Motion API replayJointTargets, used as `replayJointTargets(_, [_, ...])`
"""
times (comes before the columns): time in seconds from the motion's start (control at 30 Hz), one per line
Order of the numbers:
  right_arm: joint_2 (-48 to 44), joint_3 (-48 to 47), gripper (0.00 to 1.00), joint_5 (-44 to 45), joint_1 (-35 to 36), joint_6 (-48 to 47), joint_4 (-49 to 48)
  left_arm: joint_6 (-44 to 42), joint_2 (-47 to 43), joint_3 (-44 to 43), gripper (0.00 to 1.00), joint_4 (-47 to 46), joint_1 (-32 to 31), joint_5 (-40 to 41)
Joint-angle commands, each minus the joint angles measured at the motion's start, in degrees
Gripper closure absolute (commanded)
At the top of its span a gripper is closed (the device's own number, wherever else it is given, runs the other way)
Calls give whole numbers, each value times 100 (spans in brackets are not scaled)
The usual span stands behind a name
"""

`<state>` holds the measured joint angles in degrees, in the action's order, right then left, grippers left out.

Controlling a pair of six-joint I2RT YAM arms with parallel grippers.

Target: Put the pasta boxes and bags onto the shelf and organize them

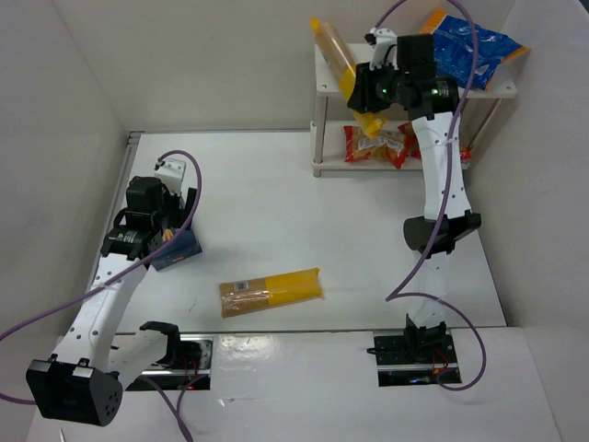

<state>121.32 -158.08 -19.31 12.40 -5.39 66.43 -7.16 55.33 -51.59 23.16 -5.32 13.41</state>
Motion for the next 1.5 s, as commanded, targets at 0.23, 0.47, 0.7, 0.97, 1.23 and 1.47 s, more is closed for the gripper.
replayJointTargets(0.23, [-100,-1076,100,401,-545,178,-1194,21,100,27,0,-22,31,-110])
replayJointTargets(0.47, [357,-1348,100,542,-801,178,-1246,-31,101,27,0,31,31,-216])
replayJointTargets(0.7, [586,-1515,100,972,-923,126,-1484,-84,206,27,0,31,31,-269])
replayJointTargets(0.97, [894,-1673,100,1262,-924,20,-1589,-137,311,27,0,84,31,-269])
replayJointTargets(1.23, [1052,-1673,98,1377,-924,-33,-1590,-137,364,27,0,84,31,-321])
replayJointTargets(1.47, [1105,-1726,100,1377,-924,-138,-1590,-137,364,27,0,84,31,-374])
